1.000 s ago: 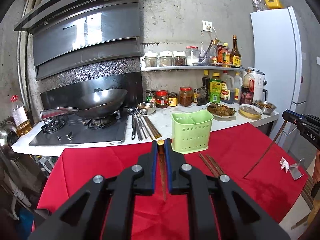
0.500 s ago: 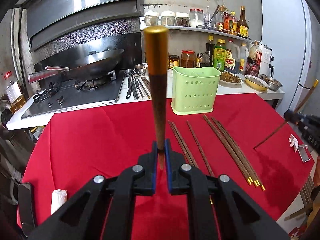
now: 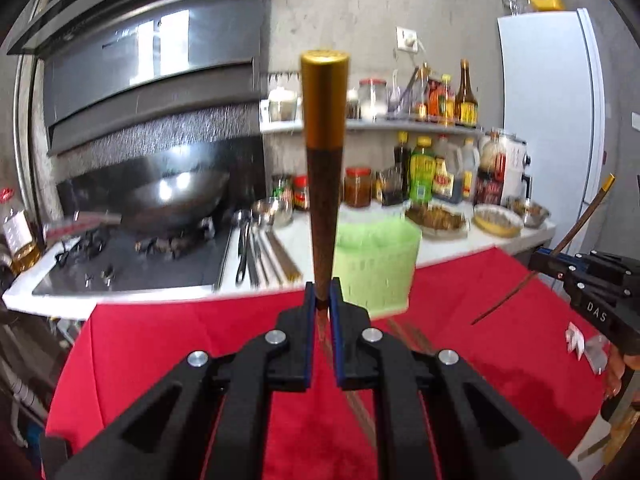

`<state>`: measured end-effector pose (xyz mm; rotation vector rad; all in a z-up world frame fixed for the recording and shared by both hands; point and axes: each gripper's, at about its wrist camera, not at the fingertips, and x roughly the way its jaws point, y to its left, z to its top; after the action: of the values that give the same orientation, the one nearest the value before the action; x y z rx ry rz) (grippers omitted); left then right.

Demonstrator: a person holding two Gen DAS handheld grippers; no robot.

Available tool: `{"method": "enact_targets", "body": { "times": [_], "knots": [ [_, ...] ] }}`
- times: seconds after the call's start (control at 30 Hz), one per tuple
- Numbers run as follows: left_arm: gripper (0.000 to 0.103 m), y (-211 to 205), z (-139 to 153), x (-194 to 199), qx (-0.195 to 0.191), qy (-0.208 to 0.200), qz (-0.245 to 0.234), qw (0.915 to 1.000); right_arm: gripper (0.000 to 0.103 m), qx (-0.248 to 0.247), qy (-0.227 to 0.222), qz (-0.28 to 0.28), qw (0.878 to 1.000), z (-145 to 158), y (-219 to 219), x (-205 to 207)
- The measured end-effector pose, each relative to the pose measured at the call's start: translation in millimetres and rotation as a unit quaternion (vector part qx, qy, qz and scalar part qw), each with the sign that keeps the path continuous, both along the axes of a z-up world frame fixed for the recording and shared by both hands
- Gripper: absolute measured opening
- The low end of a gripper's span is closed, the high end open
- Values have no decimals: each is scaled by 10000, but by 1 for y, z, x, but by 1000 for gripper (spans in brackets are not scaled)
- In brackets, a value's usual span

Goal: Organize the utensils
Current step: 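Lift the left tool's chopstick upright while the right tool raises its chopstick toward the holder, then lower the left tool's chopstick into the green holder and open while the right tool does likewise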

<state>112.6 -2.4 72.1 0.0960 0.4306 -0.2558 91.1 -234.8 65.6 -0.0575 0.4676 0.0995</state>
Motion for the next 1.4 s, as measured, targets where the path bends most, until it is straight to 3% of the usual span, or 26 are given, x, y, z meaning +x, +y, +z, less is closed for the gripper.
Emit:
{"method": "enact_targets", "body": {
  "times": [0.17, 0.3, 0.47, 0.8, 0.87, 0.93, 0.97, 1.17, 1.23, 1.4],
  "knots": [
    [7, -17, 41, 36, -240, -406, -288, 9985, 6, 117, -624, 188, 9978, 44, 4, 42],
    [7, -36, 48, 78, -281, -394, -416, 9980, 6, 235, -626, 235, 9975, 53, 7, 87],
    [7, -60, 16, 123, -105, 45, -512, 9986, 7, 281, -225, 216, 9991, 29, 9, 126],
    [8, -63, -38, 157, -25, 733, -540, 9958, 9, 239, 434, 167, 9986, -20, 4, 151],
    [22, -61, -38, 157, -8, 750, -438, 9962, 16, 236, 484, 146, 9984, -22, 3, 149],
    [56, -56, -32, 148, -99, 602, -418, 9973, 43, 200, 538, 118, 9983, -20, 1, 141],
    [61, -55, -27, 143, -120, 515, -430, 9977, 61, 184, 516, 115, 9984, -19, 0, 135],
    [65, -40, 15, 94, -230, 63, -309, 9992, 61, 179, 530, -113, 9984, -11, -13, 76],
    [65, -30, 23, 68, -186, 18, -77, 9998, 61, 175, 553, -172, 9982, -13, -17, 49],
    [66, -2, -7, 17, 44, 392, 472, 9981, 61, 135, 717, -133, 9972, -37, -20, -16]
  ]
}}
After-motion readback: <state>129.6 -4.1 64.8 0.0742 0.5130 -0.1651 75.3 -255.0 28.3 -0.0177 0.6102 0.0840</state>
